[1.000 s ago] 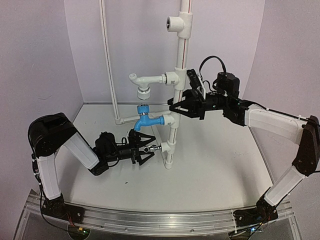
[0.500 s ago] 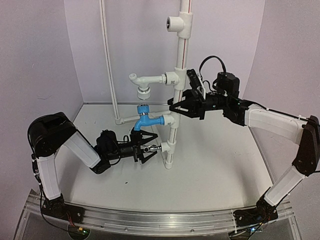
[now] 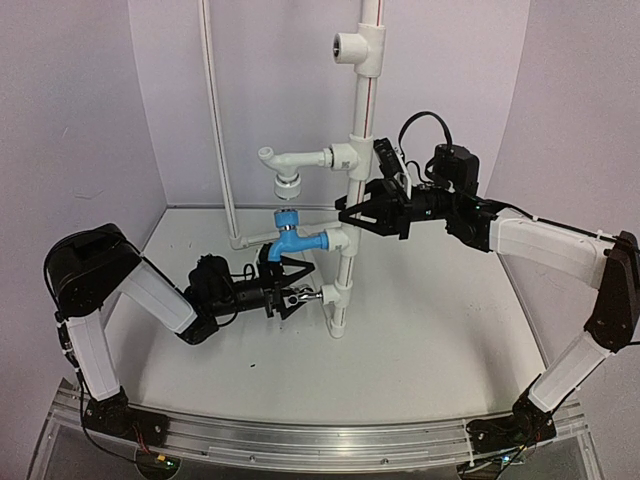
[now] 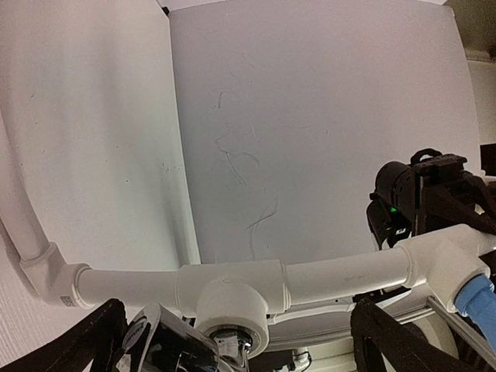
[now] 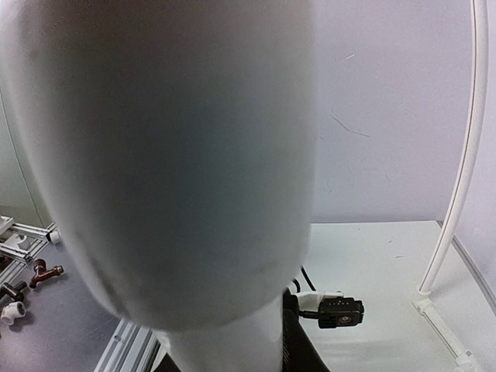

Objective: Install the water faucets

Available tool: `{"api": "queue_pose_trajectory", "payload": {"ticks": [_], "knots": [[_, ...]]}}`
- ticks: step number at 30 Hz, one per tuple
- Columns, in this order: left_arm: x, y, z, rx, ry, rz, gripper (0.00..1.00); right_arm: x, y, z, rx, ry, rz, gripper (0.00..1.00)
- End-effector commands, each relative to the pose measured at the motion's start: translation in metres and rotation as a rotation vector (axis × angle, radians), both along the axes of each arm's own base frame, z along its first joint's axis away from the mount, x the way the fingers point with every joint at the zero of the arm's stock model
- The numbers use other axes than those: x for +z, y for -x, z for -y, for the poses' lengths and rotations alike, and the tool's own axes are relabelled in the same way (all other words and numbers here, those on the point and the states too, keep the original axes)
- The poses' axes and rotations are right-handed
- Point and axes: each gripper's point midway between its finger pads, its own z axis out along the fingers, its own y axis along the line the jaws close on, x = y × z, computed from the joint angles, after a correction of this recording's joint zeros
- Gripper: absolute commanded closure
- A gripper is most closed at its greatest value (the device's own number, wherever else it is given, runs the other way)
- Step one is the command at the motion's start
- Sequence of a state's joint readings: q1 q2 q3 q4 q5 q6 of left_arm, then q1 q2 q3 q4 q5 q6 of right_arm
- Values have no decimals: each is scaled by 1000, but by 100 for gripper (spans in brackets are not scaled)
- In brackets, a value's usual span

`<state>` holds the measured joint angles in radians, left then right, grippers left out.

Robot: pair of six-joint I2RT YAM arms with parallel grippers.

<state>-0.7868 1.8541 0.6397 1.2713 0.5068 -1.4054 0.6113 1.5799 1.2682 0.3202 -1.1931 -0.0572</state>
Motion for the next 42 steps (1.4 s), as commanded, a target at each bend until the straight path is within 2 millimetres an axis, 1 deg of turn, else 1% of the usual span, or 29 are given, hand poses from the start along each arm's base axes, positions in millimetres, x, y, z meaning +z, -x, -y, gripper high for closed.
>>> {"api": "queue_pose_trajectory", "payload": {"ticks": [1,6,8,10,14,17,20,23,27,30,35,42], "knots": [[93,19,-15,1,199,359,0,-53,-11,2,-64,172,-345,100],[98,21,-18,13,197,400,0,-53,-10,1,-62,173,-345,100],[94,17,-15,13,196,382,2,-53,-11,1,-62,172,-344,100],[85,11,-10,11,187,338,6,-53,-11,2,-64,172,-345,100],[70,3,-1,-13,184,265,18,-52,-11,2,-66,172,-344,100],[64,1,2,-18,181,236,24,-52,-10,3,-67,172,-343,100],[69,3,1,-18,180,272,28,-53,-10,3,-68,174,-343,100],[78,9,-2,-24,180,339,31,-54,-10,3,-67,175,-342,100],[90,18,-5,-32,176,451,33,-53,-9,3,-66,175,-341,100],[95,22,-6,-38,174,511,33,-53,-9,3,-66,175,-342,100],[97,27,-5,-58,166,574,34,-53,-9,3,-66,175,-341,100],[99,38,-2,-109,156,689,42,-53,-9,3,-66,177,-341,100]]}}
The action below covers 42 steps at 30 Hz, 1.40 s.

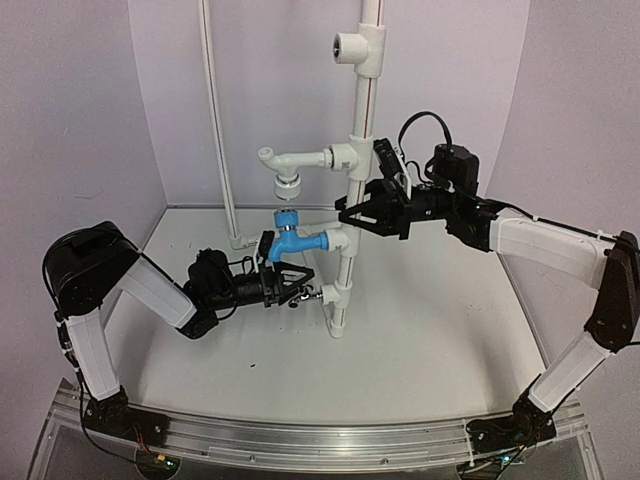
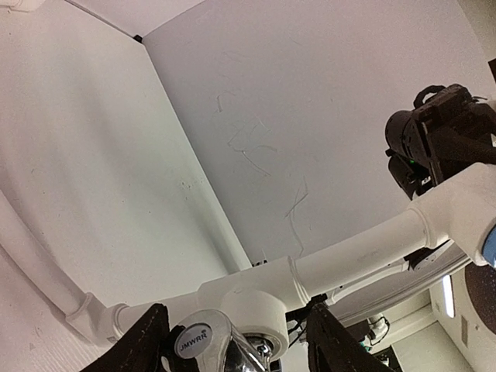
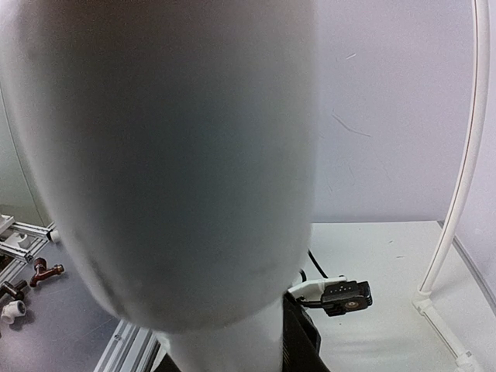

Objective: Install the water faucets

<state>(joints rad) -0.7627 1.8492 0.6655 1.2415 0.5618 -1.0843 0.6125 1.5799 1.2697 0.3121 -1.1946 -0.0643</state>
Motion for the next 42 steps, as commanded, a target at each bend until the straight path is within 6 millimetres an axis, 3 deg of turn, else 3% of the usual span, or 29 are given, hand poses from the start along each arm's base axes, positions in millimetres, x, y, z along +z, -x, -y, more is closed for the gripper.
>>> {"api": "queue_pose_trajectory", "payload": {"ticks": [1,19,25,34,42], "knots": [[95,43,-2,-148,218,389,43,-53,-10,3,-69,174,-342,100],[105,56,1,-209,219,564,63,-53,-9,4,-69,174,-337,100],[110,69,0,-269,222,637,64,-52,-10,4,-72,174,-338,100],[99,76,-4,-293,203,621,64,-52,-10,3,-71,175,-338,100],[88,81,-10,-274,180,603,70,-53,-13,2,-78,176,-339,100]]}}
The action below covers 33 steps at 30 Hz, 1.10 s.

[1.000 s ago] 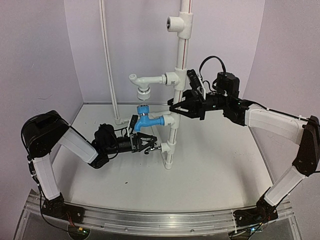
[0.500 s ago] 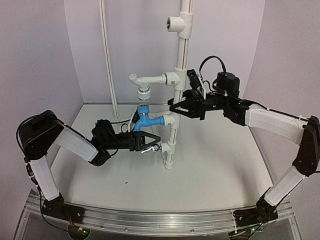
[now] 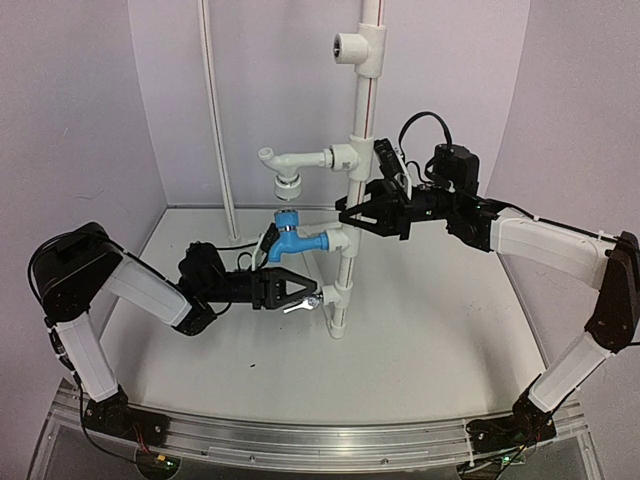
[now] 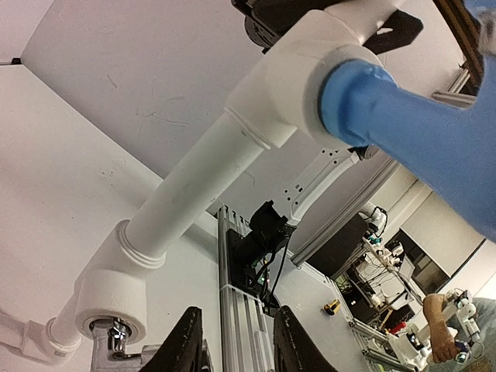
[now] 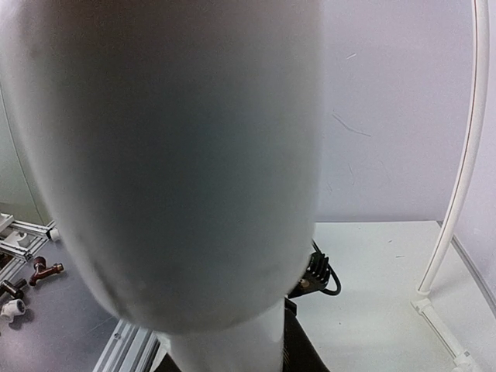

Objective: Install the water faucets

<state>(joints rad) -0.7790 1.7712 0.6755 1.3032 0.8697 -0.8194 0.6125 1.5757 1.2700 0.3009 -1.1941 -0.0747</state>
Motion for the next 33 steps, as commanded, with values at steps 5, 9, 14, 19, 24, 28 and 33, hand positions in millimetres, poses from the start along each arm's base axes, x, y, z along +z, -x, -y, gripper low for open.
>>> {"api": "queue_pose_trajectory", "payload": {"ticks": [5,9,14,19,24,28,33], "knots": [[36,21,-14,-2,130,179,73,-52,-16,1,-83,172,-344,100],[31,22,-15,8,119,177,76,-49,-18,0,-86,168,-341,100],[21,23,-14,20,106,158,77,-48,-19,-1,-90,167,-343,100],[10,23,-11,46,68,150,79,-47,-20,-2,-92,167,-346,100],[5,21,-16,86,77,131,77,-47,-20,-2,-93,167,-347,100],[5,17,-24,150,89,101,64,-47,-20,-1,-94,168,-347,100],[1,24,-25,183,84,67,46,-49,-20,-1,-95,171,-347,100]]}}
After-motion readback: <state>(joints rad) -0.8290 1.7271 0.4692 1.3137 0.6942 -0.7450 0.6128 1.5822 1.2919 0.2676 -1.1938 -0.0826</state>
